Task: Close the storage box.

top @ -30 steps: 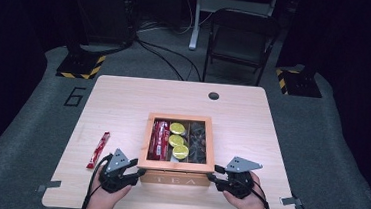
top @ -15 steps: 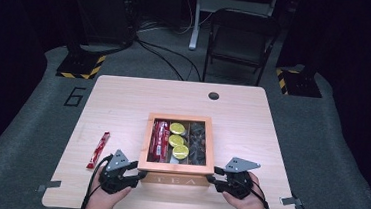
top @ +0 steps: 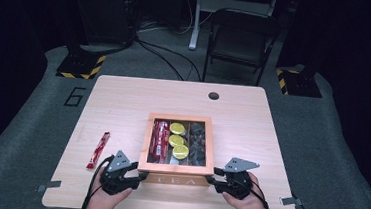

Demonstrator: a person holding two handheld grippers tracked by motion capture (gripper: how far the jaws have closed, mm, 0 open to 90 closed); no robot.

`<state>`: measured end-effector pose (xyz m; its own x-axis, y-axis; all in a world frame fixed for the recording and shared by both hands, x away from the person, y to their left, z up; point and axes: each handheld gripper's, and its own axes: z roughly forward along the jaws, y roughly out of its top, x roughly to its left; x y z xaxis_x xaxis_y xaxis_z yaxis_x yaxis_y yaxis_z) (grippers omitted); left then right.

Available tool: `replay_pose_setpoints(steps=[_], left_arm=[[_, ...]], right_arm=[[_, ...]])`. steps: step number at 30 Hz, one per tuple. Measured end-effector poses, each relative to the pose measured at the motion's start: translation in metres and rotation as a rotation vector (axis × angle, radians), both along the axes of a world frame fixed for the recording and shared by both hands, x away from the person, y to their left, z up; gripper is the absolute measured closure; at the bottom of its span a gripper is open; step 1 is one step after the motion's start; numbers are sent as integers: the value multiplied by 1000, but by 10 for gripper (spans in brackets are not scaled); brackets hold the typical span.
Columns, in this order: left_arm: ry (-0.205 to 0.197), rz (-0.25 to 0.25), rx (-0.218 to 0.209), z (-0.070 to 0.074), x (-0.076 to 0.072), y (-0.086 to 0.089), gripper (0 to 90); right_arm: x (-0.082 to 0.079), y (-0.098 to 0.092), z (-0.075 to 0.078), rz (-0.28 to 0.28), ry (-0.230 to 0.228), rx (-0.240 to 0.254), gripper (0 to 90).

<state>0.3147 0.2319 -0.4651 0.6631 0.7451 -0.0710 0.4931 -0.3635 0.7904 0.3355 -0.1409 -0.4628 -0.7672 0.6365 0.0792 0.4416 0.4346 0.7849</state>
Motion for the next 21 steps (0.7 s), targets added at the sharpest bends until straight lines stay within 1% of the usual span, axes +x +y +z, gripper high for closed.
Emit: replay_pose_setpoints(steps=[5,6,7,8,9,10,11,12,13,15,16,17,19,20,21], left_arm=[[10,4,-3,0,0,0,486],[6,5,-2,-1,1,0,472],[-1,16,-12,-2,1,-1,429],[-1,14,-16,-1,1,-1,387],[8,7,-16,-2,1,-2,374],[8,0,-1,-2,1,-2,366],[11,5,-3,-3,1,-3,362],[11,2,6,-4,2,-3,362],[11,2,7,-4,2,-3,362],[11,10,-1,-4,2,-3,359],[19,2,-2,-3,2,-2,357],[13,8,-8,-3,2,-1,356],[14,11,-18,-2,3,0,351],[13,11,-22,-1,3,1,351],[9,17,-30,0,3,1,351]], right_arm=[[0,0,0,-3,6,0,568],[0,0,-1,-3,6,-1,563],[0,0,-1,4,11,-9,533],[1,0,-2,4,16,-15,519],[2,1,-3,4,24,-20,495],[2,1,-4,-6,30,-11,480],[2,0,-3,-9,31,1,467],[2,0,-2,-5,20,9,459],[2,0,0,-2,19,22,447],[3,0,0,2,13,12,435],[2,0,-1,5,6,5,431],[2,1,-1,4,9,5,428],[2,1,-1,-1,16,5,422],[2,1,-1,-4,8,6,421],[2,1,0,5,5,7,418]])
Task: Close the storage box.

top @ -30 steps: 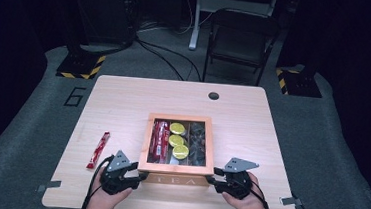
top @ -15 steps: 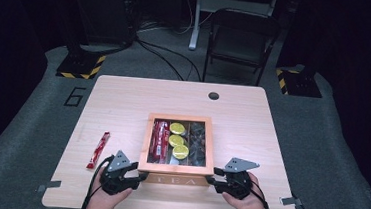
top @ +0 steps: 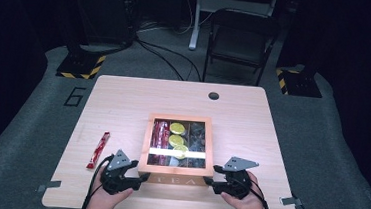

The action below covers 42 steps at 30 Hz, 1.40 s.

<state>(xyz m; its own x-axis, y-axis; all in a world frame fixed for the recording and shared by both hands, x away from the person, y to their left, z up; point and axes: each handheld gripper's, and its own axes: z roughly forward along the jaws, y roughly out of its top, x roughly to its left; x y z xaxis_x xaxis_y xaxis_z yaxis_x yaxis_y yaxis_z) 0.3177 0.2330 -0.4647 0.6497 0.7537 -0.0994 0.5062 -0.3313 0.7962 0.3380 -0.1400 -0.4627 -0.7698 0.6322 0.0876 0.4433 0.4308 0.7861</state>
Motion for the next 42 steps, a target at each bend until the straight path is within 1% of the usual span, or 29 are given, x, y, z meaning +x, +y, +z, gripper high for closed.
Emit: replay_pose_setpoints(steps=[1,3,4,6,8,9,10,14,15,16,17,18,19,20,21,22,23,24,26,28,29,32,33,34,35,37,38,40,42], left_arm=[[1,3,-7,1,0,0,351],[-3,0,-2,2,1,1,351],[-4,8,-11,2,1,0,351],[-3,5,-11,4,1,2,351],[-12,11,-15,7,1,3,352],[-20,14,-16,8,1,4,352],[-22,20,-23,9,1,5,352],[-31,37,-37,13,3,11,353],[-36,40,-32,14,3,13,353],[-40,52,-37,14,4,14,353],[-38,46,-25,16,4,17,353],[-43,58,-26,16,5,19,354],[-36,62,-31,17,5,20,355],[-41,72,-39,17,6,21,355],[-38,79,-41,18,6,23,355],[-43,94,-51,18,7,24,356],[-39,91,-46,20,8,27,356],[-38,99,-52,21,8,29,356],[-42,116,-58,23,10,34,356],[-51,138,-63,26,12,40,356],[-47,140,-61,27,13,43,356],[-53,172,-63,27,16,50,356],[-48,176,-57,28,17,54,356],[-48,186,-52,27,18,57,356],[-46,202,-57,26,19,61,356],[-43,220,-58,25,21,66,356],[-51,230,-61,25,22,67,356],[-47,239,-57,24,23,71,356],[-52,250,-50,23,25,75,356]], right_arm=[[0,0,1,-11,1,10,417],[-1,0,1,-14,-1,11,416],[0,-1,1,-10,-3,11,414],[1,-1,2,-19,-8,13,414],[1,-2,4,-22,-6,18,415],[2,-3,5,-24,-18,22,415],[1,-3,6,-30,-13,26,415],[4,-9,11,-42,-34,39,415],[4,-9,12,-53,-32,47,415],[4,-12,13,-57,-33,55,415],[5,-13,14,-57,-39,56,415],[5,-15,15,-63,-43,61,415],[5,-17,16,-71,-40,62,415],[6,-18,16,-75,-44,62,415],[6,-20,17,-82,-41,64,415],[7,-21,17,-88,-36,66,415],[7,-23,18,-95,-41,71,415],[8,-24,19,-96,-39,70,415],[9,-27,20,-105,-48,69,415],[10,-31,21,-114,-45,65,415],[10,-32,21,-119,-49,66,415],[11,-36,21,-140,-49,62,415],[11,-37,21,-140,-55,62,415],[11,-38,22,-149,-51,61,415],[11,-39,22,-155,-58,60,414],[12,-41,22,-164,-65,51,414],[13,-42,21,-171,-64,44,414],[14,-43,20,-175,-62,43,414],[17,-42,19,-182,-65,43,415]])
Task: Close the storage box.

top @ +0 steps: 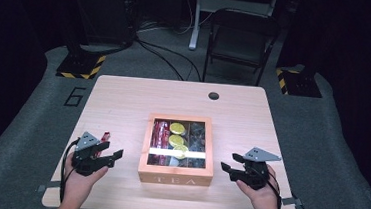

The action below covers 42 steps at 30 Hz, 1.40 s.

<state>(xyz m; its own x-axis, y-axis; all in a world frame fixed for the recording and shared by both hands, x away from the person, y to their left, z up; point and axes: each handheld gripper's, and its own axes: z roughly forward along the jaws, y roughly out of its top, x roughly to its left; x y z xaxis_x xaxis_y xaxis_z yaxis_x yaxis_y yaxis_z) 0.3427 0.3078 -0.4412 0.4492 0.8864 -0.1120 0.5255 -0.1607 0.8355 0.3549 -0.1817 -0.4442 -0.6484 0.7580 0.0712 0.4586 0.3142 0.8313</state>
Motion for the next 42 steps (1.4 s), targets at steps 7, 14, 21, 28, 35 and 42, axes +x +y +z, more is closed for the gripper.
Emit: replay_pose_setpoints(steps=[7,14,21,28,35,42], left_arm=[[0,62,15,-6,6,19,356],[8,94,27,-18,14,32,356],[19,109,46,-29,20,37,363],[39,170,41,-33,24,51,363],[100,198,49,-45,33,55,362],[142,223,58,-52,42,60,363]], right_arm=[[6,-1,-7,-6,-2,-24,417],[15,-5,-18,-49,18,-26,418],[17,1,-28,-31,42,-80,421],[19,0,-32,-18,65,-83,424],[20,-6,-34,-37,70,-54,423],[16,-10,-34,-52,76,-50,424]])
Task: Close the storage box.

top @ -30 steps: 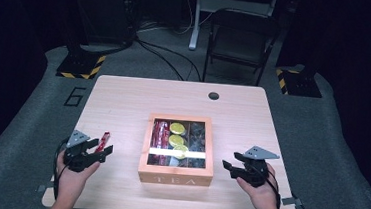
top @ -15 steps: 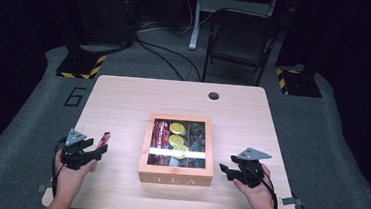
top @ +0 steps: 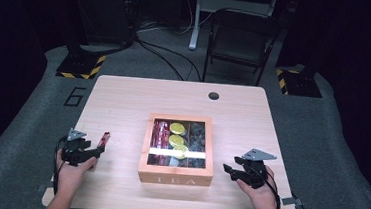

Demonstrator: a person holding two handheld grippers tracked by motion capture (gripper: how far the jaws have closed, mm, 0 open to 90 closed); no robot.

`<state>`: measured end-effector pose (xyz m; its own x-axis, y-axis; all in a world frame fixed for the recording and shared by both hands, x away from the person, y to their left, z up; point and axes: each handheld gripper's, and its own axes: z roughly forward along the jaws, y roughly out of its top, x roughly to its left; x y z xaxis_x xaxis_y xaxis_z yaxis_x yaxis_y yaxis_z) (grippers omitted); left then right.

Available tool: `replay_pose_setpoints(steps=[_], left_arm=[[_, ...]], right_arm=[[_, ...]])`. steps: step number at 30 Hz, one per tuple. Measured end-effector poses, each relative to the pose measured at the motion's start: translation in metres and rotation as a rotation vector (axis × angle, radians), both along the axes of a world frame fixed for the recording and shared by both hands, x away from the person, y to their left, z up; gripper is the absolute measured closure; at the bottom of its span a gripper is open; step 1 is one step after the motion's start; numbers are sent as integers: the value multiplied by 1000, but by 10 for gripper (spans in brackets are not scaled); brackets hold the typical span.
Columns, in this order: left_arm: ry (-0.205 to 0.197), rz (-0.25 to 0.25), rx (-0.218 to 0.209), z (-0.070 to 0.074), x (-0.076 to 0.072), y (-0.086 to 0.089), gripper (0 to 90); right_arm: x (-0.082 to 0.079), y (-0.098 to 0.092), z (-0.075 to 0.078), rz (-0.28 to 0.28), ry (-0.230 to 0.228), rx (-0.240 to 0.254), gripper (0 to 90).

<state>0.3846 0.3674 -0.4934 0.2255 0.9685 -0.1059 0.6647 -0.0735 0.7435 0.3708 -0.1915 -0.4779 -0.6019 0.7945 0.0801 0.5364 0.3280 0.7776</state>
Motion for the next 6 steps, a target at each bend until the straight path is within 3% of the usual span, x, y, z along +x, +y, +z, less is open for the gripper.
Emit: replay_pose_setpoints(steps=[6], left_arm=[[44,17,24,-5,7,1,363]], right_arm=[[-9,0,4,23,-34,10,429]])
